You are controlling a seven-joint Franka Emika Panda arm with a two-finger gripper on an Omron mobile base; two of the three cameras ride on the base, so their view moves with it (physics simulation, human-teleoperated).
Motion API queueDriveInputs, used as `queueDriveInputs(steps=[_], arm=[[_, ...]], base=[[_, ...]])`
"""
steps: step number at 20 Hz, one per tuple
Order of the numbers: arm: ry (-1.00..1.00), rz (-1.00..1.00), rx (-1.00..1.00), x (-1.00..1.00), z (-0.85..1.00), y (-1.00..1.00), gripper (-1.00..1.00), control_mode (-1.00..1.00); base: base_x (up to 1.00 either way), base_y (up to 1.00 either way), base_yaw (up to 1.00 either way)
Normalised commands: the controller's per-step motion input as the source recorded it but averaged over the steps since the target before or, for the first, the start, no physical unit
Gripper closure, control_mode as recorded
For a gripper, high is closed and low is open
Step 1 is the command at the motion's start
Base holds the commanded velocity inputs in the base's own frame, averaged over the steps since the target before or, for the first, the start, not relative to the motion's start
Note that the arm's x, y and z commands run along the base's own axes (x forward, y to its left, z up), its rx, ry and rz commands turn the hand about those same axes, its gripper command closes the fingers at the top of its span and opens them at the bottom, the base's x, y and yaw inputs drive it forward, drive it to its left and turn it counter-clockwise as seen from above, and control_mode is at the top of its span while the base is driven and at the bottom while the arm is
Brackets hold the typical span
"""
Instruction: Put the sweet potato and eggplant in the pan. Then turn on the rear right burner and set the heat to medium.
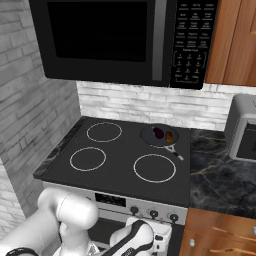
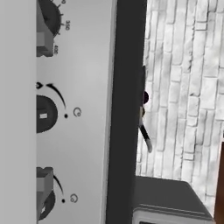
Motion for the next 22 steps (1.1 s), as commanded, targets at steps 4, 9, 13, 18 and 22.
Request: queueDriveInputs(steps=[4,9,13,18,22], arm=[[0.03,0.00,0.05,0.00,-0.18,-0.07,-1.00,-1.00],[0.02,0.00,0.01,0.01,-0.29,0.00,-1.00,-1.00],[0.00,0.00,0.00,0.12,-0.16,0.00,-1.00,-1.00],[-0.01,0.00,0.00,0.10,0.00,0.00,-1.00,-1.00],[-0.03,0.00,0.00,0.11,0.00,-0.02,-1.00,-1.00]], base=[[0.00,0.00,0.00],[0.00,0.00,0.00],[0.00,0.00,0.00],[0.00,0.00,0.00],[0.00,0.00,0.00]])
